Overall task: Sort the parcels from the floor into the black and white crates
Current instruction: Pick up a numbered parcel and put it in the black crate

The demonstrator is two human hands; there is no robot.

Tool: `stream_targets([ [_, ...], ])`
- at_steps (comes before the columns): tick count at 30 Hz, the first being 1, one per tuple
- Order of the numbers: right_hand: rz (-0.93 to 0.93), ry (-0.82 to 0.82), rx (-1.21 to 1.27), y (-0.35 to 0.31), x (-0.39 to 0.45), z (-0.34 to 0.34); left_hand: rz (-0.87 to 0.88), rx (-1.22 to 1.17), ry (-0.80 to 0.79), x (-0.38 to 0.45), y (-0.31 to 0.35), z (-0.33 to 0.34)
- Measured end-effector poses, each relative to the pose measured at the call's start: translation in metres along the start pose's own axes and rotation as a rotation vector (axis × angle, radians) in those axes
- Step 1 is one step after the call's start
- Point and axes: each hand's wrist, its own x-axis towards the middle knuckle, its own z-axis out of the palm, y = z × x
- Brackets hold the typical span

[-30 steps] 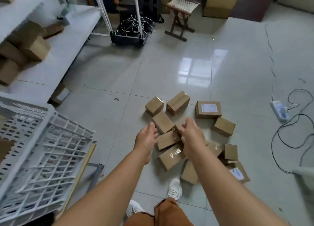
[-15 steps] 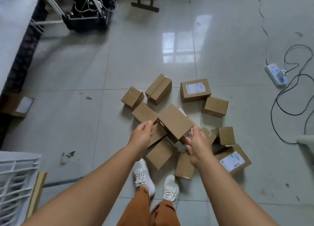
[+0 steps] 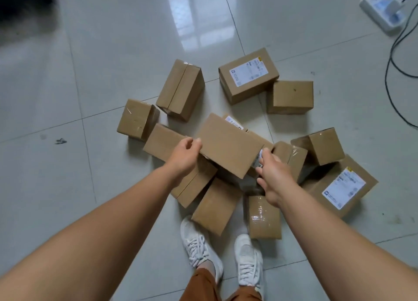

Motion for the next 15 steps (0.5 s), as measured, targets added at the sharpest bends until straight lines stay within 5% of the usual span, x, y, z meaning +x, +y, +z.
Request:
stream_targets([
  [15, 0.046, 0.072, 0.019, 0.023, 0.099, 0.05, -0.025, 0.114, -0.113, 0.103, -0.013, 0.015],
])
